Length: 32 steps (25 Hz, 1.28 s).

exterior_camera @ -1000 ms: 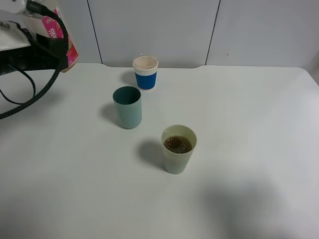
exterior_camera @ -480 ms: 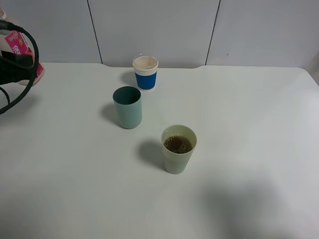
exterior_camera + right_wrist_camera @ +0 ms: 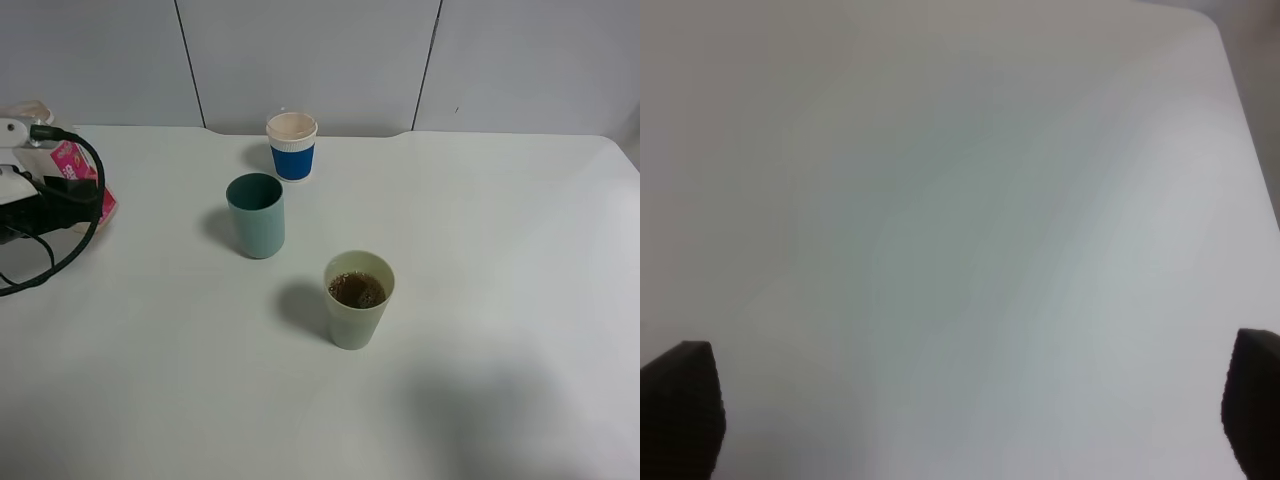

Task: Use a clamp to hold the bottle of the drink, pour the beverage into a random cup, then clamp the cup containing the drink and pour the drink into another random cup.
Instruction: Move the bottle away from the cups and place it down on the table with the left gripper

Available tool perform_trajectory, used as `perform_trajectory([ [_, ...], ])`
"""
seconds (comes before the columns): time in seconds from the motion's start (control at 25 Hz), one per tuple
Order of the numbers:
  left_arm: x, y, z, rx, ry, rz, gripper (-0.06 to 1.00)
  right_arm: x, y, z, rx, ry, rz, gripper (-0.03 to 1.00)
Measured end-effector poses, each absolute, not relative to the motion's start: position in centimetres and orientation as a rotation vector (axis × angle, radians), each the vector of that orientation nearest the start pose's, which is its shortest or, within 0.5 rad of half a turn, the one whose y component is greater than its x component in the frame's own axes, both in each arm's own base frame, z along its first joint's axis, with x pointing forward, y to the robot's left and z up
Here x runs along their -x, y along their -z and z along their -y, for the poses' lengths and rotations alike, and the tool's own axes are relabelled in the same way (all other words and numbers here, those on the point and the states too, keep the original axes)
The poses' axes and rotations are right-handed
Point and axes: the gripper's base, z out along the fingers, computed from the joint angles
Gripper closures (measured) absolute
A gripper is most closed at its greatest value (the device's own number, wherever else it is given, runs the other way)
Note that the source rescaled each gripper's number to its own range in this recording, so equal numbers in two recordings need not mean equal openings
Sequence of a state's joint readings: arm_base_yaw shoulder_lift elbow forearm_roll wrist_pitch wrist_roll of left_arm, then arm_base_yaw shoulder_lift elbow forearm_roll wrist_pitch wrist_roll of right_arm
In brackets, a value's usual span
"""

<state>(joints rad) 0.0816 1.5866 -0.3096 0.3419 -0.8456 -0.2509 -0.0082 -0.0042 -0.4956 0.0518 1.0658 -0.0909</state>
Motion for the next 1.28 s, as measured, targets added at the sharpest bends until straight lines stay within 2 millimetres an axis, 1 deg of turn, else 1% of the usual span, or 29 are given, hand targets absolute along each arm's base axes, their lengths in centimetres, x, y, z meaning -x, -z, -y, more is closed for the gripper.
perform_trajectory([
  [0.28, -24.3, -12.2, 0.8, -0.094, 0.271, -1.968, 0.94, 0.5, -27.6, -0.4, 0.087, 0.0, -2.047, -0.03],
  [0.52, -24.3, -10.2, 0.9, -0.145, 0.256, -2.028, 0.94, 0.5, -27.6, -0.4, 0.087, 0.0, -2.047, -0.03],
  [1.28, -24.4, -9.9, 0.9, -0.165, 0.254, -2.007, 0.94, 0.5, -27.6, -0.4, 0.087, 0.0, -2.047, -0.03],
])
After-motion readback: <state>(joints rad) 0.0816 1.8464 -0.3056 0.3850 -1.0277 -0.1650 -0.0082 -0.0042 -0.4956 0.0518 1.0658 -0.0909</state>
